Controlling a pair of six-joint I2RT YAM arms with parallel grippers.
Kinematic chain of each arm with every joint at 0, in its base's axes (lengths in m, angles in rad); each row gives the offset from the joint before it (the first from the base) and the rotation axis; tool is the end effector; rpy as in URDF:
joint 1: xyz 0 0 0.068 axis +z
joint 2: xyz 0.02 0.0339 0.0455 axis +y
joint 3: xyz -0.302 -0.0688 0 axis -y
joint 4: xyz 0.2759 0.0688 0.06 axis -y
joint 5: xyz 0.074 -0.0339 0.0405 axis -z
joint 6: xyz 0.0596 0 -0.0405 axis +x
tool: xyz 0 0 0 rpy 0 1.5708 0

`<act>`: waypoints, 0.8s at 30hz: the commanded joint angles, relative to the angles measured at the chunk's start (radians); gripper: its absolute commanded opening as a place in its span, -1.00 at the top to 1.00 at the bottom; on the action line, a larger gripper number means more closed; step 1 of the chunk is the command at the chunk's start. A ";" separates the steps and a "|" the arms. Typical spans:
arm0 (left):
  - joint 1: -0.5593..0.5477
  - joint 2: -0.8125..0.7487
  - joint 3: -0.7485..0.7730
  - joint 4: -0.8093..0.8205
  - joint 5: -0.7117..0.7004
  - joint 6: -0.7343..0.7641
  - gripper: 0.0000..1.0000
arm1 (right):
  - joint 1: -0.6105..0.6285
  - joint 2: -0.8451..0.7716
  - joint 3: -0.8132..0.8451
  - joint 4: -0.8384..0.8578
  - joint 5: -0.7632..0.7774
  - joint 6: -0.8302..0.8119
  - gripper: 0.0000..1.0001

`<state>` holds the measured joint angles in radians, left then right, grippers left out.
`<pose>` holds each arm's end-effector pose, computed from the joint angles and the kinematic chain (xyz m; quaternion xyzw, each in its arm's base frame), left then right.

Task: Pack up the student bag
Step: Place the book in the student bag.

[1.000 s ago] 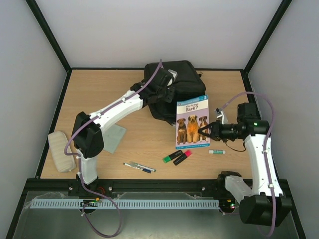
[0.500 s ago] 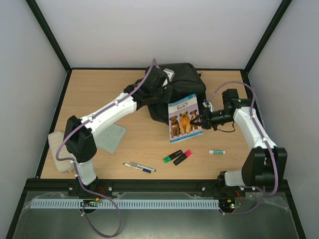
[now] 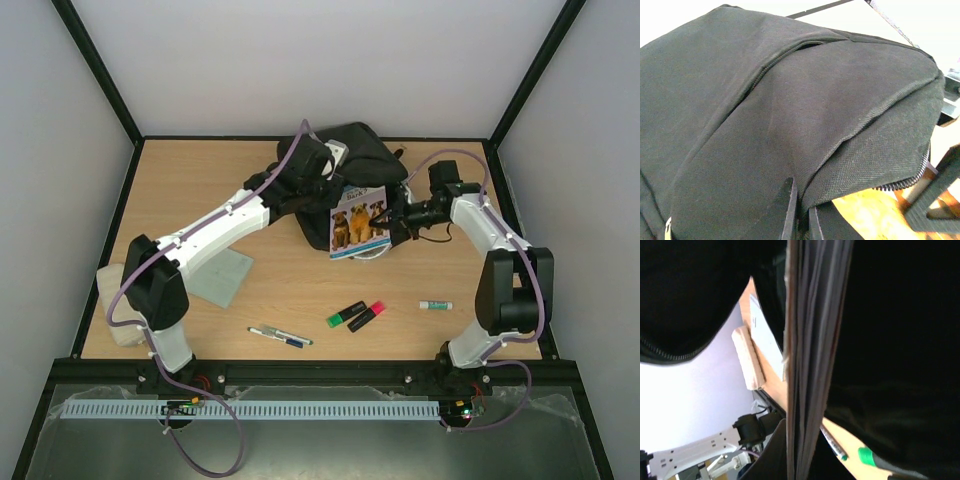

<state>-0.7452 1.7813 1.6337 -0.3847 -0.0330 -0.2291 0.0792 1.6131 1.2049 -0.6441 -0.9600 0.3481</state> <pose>0.3540 -0.3240 0.3598 0.2136 0.8414 -0.2196 0.4451 0.3584 0.0774 0.2668 -0.0024 0.8655 0.4844 0.1276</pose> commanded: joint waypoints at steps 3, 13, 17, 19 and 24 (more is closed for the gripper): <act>-0.003 -0.076 -0.025 0.113 0.037 0.009 0.95 | 0.006 0.071 -0.024 0.188 0.080 0.096 0.96; -0.003 -0.108 -0.091 0.121 0.022 0.017 0.95 | 0.014 0.010 0.022 0.011 0.324 -0.113 -0.07; 0.001 -0.121 -0.098 0.104 0.008 0.016 0.95 | 0.014 -0.104 -0.011 -0.037 0.443 -0.203 -0.19; 0.004 -0.126 -0.101 0.097 0.011 0.015 0.95 | 0.024 -0.164 -0.033 -0.057 0.504 -0.266 -0.19; 0.007 -0.133 -0.101 0.081 0.032 0.019 0.95 | 0.201 -0.346 -0.107 -0.062 0.650 -0.550 0.01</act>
<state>-0.7452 1.7123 1.5227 -0.3561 -0.0246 -0.2165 0.1429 1.3895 1.1679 -0.6315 -0.4534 0.0601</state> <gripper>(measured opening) 0.025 0.525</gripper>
